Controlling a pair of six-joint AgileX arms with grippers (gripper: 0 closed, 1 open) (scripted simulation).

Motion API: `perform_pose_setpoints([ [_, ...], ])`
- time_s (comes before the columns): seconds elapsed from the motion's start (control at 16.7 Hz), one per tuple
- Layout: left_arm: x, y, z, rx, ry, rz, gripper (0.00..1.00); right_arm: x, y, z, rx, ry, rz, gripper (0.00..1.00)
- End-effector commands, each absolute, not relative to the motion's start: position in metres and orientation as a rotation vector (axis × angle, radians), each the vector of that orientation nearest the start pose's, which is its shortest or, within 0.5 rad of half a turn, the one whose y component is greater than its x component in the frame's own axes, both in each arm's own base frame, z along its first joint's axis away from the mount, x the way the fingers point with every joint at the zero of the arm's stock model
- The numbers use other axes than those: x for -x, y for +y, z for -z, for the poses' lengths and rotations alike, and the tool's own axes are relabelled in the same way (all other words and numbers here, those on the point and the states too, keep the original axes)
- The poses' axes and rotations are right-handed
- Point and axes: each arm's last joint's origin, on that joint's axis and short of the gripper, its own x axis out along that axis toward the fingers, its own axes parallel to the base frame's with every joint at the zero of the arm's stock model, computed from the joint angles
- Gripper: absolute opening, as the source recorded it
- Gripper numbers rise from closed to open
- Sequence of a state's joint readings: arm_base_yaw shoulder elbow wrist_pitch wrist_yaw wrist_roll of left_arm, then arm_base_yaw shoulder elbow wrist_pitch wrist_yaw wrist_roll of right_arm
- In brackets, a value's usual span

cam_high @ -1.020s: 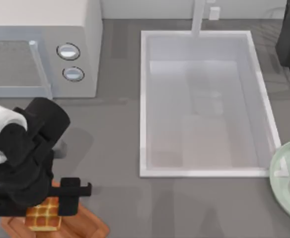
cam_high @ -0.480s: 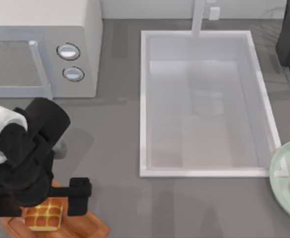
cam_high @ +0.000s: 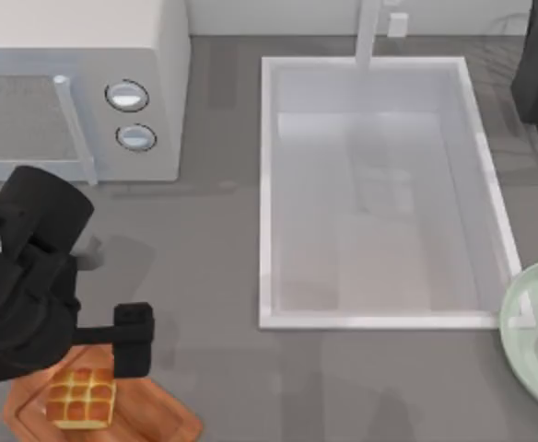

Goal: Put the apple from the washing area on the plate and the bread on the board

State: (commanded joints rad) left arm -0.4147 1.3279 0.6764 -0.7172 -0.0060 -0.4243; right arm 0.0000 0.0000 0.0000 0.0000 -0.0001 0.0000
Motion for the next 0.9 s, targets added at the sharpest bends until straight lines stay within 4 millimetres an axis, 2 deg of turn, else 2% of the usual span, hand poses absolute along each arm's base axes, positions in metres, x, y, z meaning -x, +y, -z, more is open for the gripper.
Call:
perform_pose_setpoints([
  [0.36,-0.164,-0.048,-0.171,0.134,1.011,0.103,1.00,-0.106,-0.001,-0.160,0.000,0.000,0.000,1.00],
  [0.66,-0.129,-0.021,-0.172,0.125,0.557,0.102,1.00,-0.106,-0.001,-0.160,0.000,0.000,0.000,1.00],
  [0.9,-0.112,-0.008,-0.166,0.065,0.216,0.055,1.00,-0.106,-0.001,-0.160,0.000,0.000,0.000,1.00],
])
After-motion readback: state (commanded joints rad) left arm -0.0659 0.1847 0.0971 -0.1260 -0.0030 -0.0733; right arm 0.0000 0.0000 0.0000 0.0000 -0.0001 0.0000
